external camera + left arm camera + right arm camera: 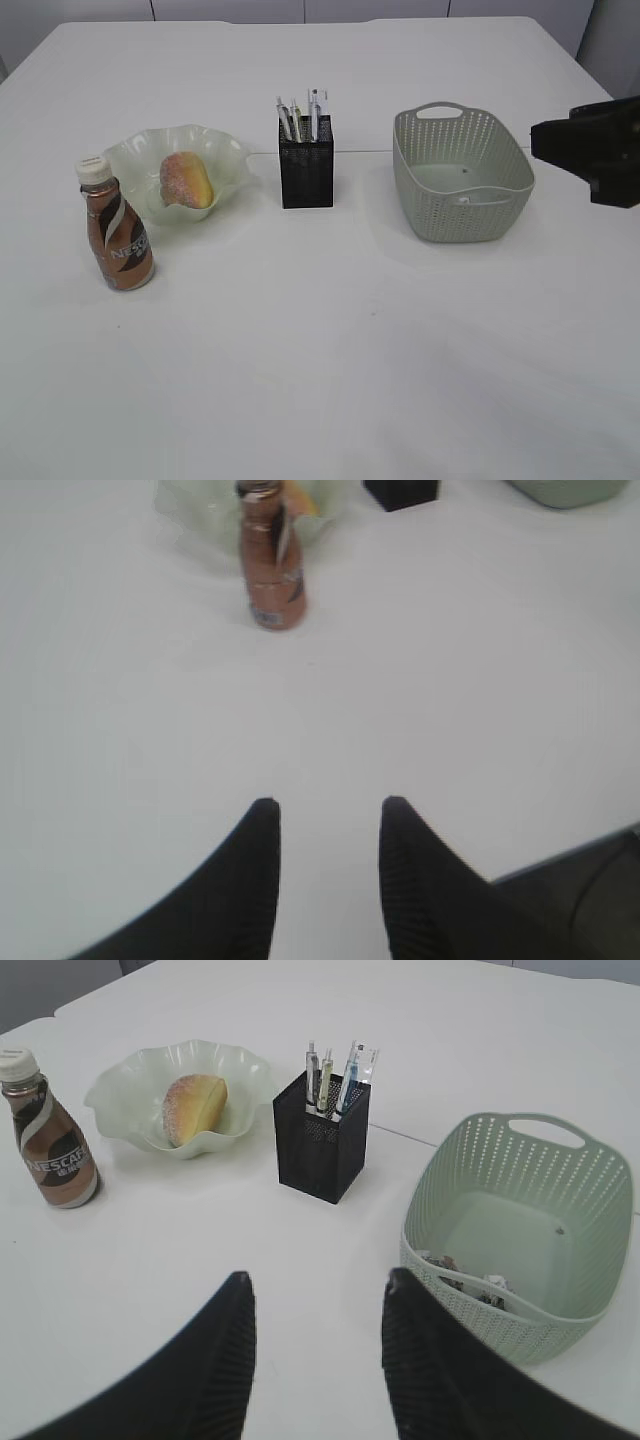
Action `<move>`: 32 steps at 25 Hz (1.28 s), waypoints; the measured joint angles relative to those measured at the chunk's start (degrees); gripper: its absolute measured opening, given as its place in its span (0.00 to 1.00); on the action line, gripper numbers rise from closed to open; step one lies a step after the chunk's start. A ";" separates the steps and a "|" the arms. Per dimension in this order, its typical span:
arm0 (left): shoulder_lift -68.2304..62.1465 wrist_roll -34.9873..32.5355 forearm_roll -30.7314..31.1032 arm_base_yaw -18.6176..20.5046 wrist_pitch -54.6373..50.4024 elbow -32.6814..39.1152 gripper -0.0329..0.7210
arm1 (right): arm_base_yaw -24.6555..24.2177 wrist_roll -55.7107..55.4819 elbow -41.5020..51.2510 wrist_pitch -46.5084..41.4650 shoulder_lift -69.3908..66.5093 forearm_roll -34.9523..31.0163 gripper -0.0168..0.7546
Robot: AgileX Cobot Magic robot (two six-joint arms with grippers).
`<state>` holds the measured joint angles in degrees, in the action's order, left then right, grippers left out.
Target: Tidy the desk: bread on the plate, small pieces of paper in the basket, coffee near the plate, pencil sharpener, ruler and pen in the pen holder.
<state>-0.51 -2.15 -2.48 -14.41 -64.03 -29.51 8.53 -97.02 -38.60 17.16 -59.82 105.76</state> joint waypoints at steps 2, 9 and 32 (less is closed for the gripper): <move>0.00 0.00 0.00 5.95 0.00 0.00 0.36 | 0.00 0.85 0.04 -0.32 0.00 0.00 0.46; 0.00 0.00 -0.13 21.84 0.00 0.00 0.36 | 0.00 1.49 1.22 -1.55 0.00 0.00 0.45; 0.00 0.00 -0.15 23.70 0.00 0.18 0.36 | 0.00 0.12 2.68 -2.48 0.00 0.00 0.45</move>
<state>-0.51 -2.15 -2.63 9.29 -64.03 -29.33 8.53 -96.90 -35.91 14.68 -59.82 105.76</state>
